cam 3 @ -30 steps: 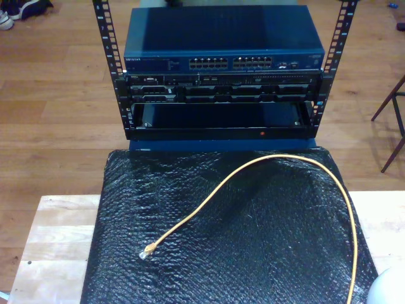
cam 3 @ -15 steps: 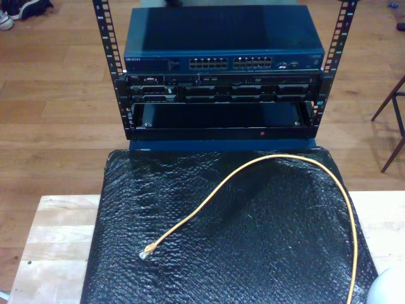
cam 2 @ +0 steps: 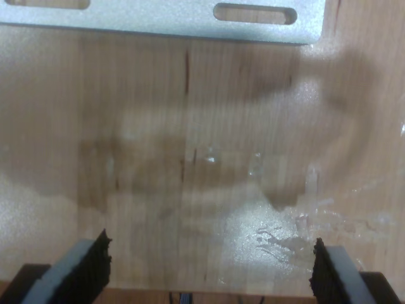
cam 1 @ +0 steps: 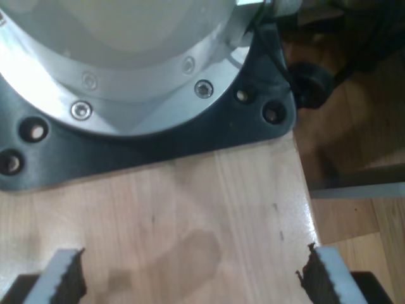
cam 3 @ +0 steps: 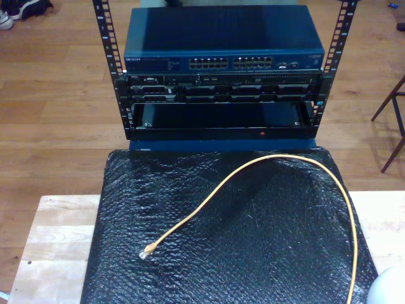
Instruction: Grab the cable and plug it in
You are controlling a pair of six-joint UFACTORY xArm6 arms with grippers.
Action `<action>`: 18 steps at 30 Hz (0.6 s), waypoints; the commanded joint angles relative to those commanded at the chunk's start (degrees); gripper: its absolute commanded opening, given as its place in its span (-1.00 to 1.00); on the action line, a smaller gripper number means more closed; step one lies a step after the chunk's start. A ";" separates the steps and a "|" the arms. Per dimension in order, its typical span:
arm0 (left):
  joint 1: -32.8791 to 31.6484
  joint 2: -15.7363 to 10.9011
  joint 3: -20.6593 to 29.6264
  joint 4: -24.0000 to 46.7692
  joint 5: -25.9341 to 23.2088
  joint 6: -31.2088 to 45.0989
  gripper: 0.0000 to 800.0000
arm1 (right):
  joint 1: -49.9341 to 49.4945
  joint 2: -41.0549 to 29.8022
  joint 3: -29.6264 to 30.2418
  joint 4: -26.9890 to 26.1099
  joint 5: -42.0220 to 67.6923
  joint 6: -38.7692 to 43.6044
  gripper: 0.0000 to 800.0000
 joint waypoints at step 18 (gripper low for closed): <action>0.00 -0.44 -2.29 0.18 4.22 -0.26 1.00 | 0.00 -5.10 -13.10 0.18 20.40 4.40 1.00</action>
